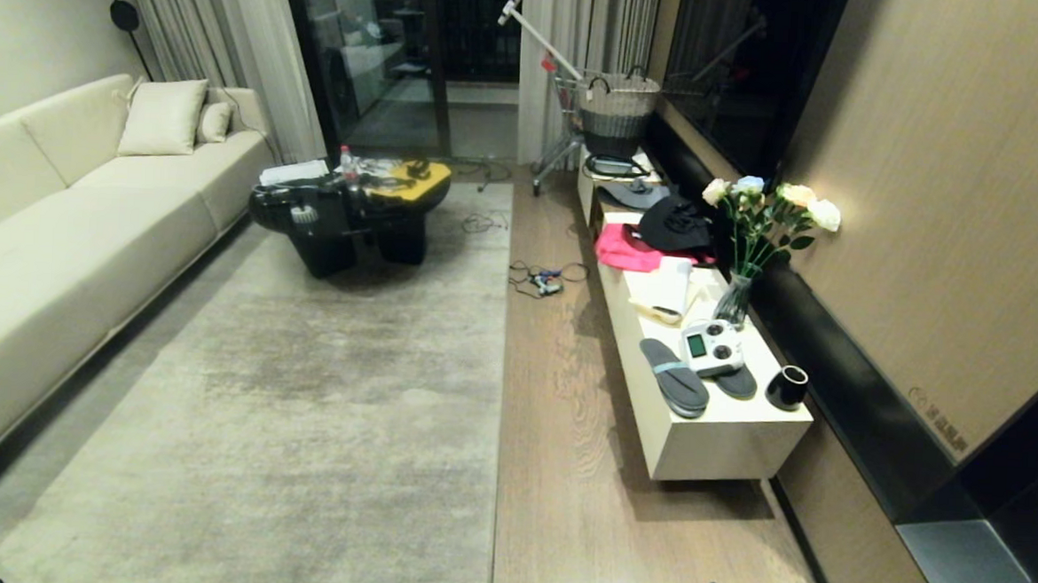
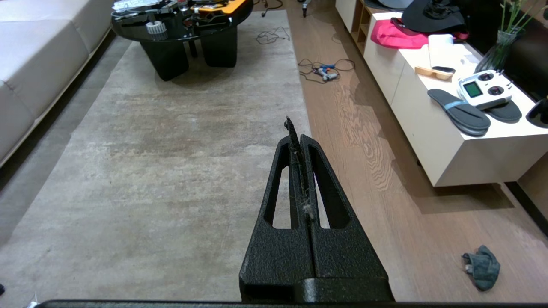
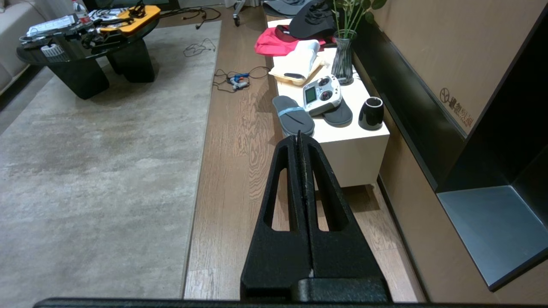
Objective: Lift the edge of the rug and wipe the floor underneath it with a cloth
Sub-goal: Pick up the rag
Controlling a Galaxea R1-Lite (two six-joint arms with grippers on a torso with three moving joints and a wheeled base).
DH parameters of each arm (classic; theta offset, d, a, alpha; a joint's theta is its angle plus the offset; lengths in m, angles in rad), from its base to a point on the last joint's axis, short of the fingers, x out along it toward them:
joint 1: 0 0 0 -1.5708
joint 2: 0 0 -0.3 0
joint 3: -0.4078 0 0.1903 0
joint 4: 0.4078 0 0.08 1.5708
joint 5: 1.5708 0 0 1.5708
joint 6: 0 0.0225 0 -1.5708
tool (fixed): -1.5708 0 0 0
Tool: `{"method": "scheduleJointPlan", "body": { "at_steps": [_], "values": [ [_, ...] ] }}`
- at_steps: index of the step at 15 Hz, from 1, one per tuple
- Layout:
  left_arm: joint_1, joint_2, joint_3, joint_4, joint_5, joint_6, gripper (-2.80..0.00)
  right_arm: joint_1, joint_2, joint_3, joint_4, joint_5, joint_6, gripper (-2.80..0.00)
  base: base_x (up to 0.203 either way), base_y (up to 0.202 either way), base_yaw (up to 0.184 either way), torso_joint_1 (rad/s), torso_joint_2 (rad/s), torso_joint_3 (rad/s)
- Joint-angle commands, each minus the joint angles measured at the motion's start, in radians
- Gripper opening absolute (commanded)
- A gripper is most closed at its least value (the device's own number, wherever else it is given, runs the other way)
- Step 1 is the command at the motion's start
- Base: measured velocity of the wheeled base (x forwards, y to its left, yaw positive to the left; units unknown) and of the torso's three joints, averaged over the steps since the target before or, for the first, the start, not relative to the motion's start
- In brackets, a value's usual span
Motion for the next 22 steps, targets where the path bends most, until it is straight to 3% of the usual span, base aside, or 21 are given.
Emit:
{"method": "scheduleJointPlan", "body": {
  "at_steps": [1, 22],
  "values": [
    [-0.002, 0.002, 0.0, 0.0, 0.0, 0.0, -2.8, 0.0, 0.002, 0.0, 0.0, 0.0, 0.0, -2.8, 0.0, 0.0, 0.0, 0.0, 0.0, 0.0],
    [0.0, 0.002, 0.0, 0.0, 0.0, 0.002, -2.8, 0.0, 0.002, 0.0, -0.001, 0.0, 0.001, -2.8, 0.0, 0.0, 0.0, 0.0, 0.0, 0.0]
  ]
}}
